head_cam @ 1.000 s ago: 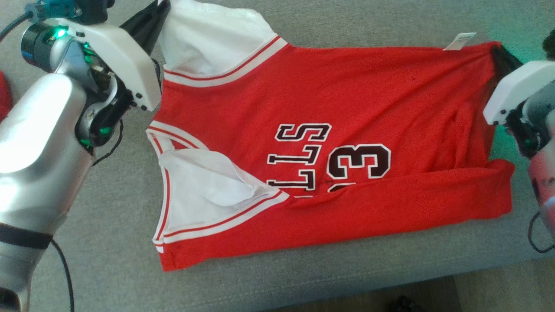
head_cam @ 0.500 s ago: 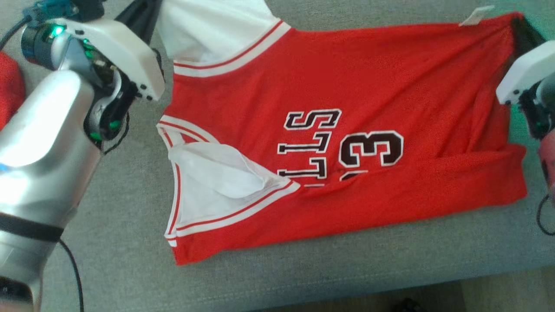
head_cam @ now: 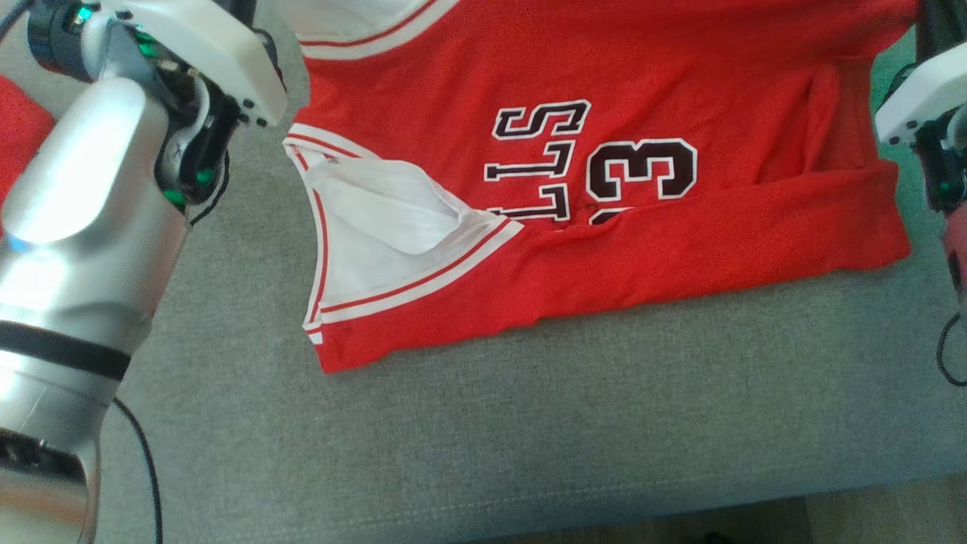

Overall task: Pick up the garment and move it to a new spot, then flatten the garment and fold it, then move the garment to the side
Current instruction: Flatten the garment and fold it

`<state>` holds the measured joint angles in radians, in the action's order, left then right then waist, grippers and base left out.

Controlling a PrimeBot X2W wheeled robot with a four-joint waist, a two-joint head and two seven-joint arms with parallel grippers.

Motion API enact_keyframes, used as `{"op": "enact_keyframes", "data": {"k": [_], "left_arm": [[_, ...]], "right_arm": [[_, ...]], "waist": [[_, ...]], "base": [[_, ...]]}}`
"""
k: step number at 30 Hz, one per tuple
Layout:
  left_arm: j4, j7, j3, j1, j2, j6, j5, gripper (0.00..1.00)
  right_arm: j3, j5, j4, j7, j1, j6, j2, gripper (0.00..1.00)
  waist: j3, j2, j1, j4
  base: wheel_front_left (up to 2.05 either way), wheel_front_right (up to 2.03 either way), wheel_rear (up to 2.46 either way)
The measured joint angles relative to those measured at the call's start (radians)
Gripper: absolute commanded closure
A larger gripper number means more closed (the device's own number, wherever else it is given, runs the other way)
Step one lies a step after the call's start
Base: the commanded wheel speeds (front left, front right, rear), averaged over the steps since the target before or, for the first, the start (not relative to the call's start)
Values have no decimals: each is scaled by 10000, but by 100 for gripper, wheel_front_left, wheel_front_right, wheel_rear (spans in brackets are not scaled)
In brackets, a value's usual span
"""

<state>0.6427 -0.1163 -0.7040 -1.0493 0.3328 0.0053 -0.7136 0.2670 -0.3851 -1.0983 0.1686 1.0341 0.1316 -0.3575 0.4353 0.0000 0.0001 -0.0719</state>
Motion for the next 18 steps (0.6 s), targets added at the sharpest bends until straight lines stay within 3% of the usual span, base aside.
{"op": "enact_keyframes", "data": {"k": [2, 3, 7, 18], "left_arm": [[105, -8, -82, 57, 15, -163, 0, 100], [81, -10, -322, 190, 77, -443, 27, 100], [-318, 4, -564, 1008, 242, -652, 52, 100], [-3099, 1122, -1124, 3501, 1484, -393, -405, 100]], "right_arm": [[155, -247, 115, 98, -81, 0, -35, 100], [328, -548, 345, 134, -315, 0, -90, 100], [901, -1319, 905, 50, -1316, 0, -393, 100], [2291, -3010, 2606, -1350, -3437, 0, -1994, 100]], "waist": [[-127, 0, -1, 21], [-291, 1, -1, 49], [-704, 0, -1, 115], [-1976, 1, -1, 516]], "base": [[0, 0, 0], [0, 0, 0], [0, 0, 0], [0, 0, 0]]}}
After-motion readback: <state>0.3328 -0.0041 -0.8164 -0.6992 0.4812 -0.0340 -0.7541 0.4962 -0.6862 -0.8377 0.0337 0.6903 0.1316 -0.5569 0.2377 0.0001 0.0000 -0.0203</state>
